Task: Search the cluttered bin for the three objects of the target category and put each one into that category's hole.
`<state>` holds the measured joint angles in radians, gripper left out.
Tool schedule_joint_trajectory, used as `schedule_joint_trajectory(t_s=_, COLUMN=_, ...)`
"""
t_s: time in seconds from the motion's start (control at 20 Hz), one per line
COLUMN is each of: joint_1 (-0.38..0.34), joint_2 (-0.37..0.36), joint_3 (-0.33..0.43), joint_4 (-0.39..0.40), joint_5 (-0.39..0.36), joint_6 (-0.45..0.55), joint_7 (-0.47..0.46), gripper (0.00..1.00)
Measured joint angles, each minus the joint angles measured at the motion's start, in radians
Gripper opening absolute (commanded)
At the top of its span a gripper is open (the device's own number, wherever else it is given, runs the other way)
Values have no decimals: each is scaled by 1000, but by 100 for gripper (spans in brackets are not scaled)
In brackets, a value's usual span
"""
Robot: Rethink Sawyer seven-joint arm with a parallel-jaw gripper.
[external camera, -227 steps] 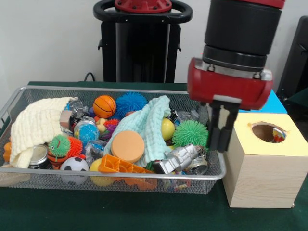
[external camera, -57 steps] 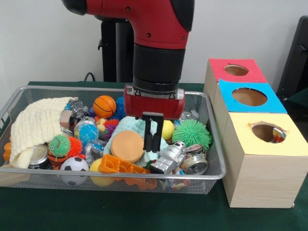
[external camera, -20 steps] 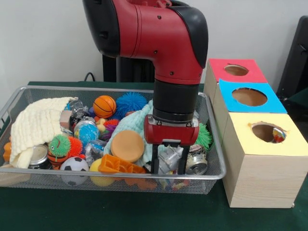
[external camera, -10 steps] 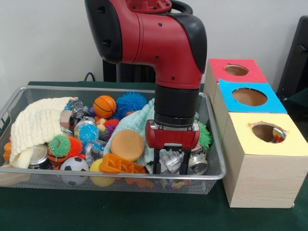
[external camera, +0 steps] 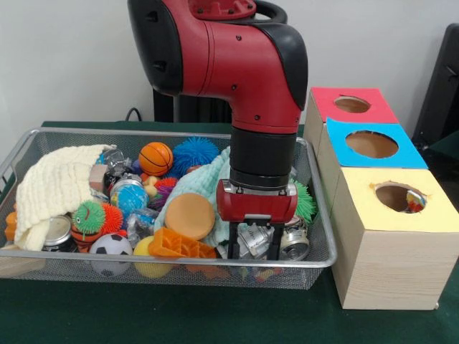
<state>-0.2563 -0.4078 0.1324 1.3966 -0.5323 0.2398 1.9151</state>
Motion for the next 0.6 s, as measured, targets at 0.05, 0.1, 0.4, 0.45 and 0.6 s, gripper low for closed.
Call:
schedule_joint_trajectory(t_s=0.05, joint_1=-2, joint_2=0, joint_3=2, joint_4=1, joint_5=4, joint_6=0, joint_7=0, gripper=100)
schedule_joint_trajectory(t_s=0.1, joint_1=-5, joint_2=0, joint_3=4, joint_4=2, joint_5=6, joint_6=0, joint_7=0, gripper=100)
schedule_joint_trajectory(t_s=0.4, joint_1=-62, joint_2=0, joint_3=61, joint_4=23, joint_5=18, joint_6=0, joint_7=0, gripper=100)
schedule_joint_trajectory(t_s=0.45, joint_1=-73, joint_2=0, joint_3=72, joint_4=27, joint_5=18, joint_6=0, joint_7=0, gripper=100)
schedule_joint_trajectory(t_s=0.6, joint_1=-104, joint_2=3, joint_3=105, joint_4=38, joint_5=18, joint_6=-1, joint_7=0, gripper=100)
